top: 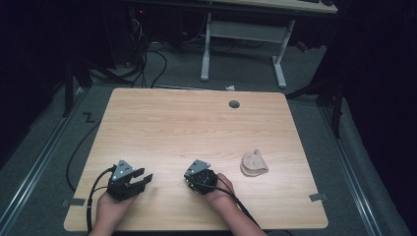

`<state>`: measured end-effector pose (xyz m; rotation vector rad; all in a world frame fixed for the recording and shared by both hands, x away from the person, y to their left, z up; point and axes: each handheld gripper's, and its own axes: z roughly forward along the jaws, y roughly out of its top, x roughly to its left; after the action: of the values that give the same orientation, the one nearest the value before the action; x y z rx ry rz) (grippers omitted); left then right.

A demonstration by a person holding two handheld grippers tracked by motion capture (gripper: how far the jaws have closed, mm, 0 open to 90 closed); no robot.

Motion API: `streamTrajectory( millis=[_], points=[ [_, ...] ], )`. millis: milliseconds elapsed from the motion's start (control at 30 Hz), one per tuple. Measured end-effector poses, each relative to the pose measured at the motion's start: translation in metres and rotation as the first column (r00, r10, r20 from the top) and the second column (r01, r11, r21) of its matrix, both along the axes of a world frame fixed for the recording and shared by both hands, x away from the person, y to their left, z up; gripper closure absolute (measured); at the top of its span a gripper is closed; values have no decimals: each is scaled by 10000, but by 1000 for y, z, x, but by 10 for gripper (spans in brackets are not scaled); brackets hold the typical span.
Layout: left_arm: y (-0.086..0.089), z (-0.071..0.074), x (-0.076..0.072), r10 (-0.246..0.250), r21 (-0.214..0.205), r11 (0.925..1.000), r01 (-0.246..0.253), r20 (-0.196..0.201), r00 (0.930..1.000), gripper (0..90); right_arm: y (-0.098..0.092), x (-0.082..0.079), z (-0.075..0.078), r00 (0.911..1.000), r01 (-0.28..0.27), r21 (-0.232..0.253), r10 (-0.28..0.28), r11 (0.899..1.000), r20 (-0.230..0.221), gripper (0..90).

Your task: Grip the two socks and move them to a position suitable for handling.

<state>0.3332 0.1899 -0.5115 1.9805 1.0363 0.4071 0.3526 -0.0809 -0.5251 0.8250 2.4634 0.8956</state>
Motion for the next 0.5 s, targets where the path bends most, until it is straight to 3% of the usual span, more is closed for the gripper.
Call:
streamTrajectory(
  millis=[67,200,367,500],
  points=[
    [-1,0,0,-30,16,10000,30,-41,10000,573,-2,1,0,10000,-2,79,2,10000,-69,864],
    [-3,0,0,-89,18,10000,89,-14,10000,573,-4,0,3,10000,-17,342,17,9994,2,877],
    [-5,-1,0,-183,60,9998,184,-152,9997,570,-13,-4,15,9992,127,1117,-168,9937,356,878],
    [-7,0,-2,-262,-44,9996,262,-186,9995,571,-18,-10,21,9983,129,1423,-209,9897,549,879]
  ],
)
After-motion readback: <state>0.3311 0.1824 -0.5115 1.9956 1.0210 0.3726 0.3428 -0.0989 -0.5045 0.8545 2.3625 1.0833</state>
